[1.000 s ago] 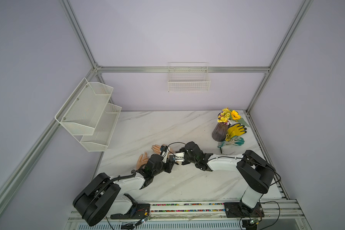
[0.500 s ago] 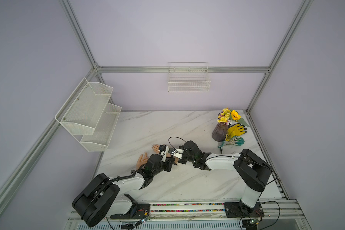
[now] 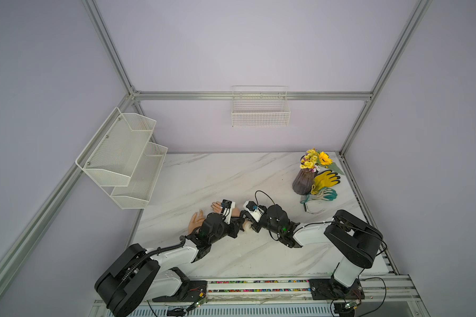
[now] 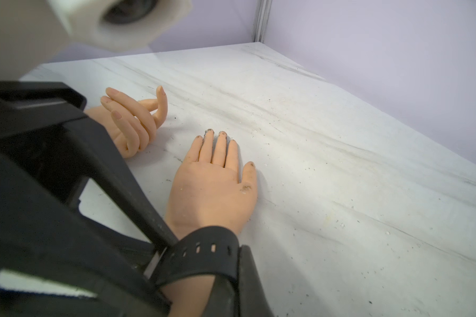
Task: Take off the watch
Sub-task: Untie the watch from the hand.
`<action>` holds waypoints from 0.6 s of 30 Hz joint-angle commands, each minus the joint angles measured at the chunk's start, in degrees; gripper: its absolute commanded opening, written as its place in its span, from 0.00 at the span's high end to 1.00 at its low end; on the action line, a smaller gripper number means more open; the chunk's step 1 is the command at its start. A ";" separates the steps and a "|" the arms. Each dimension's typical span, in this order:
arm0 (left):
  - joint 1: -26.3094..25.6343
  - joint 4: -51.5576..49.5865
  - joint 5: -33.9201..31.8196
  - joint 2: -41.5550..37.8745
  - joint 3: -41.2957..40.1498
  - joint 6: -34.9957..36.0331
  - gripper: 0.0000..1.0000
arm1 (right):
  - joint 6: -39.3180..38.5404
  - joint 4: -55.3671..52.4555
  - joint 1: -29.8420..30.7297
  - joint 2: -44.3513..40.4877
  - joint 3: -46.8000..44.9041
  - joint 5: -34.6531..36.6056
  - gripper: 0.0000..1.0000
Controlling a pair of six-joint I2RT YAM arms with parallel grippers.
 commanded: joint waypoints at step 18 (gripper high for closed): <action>1.67 -2.59 -4.10 -3.51 -2.62 -2.03 0.87 | 17.75 4.13 -4.12 4.56 2.49 15.15 1.00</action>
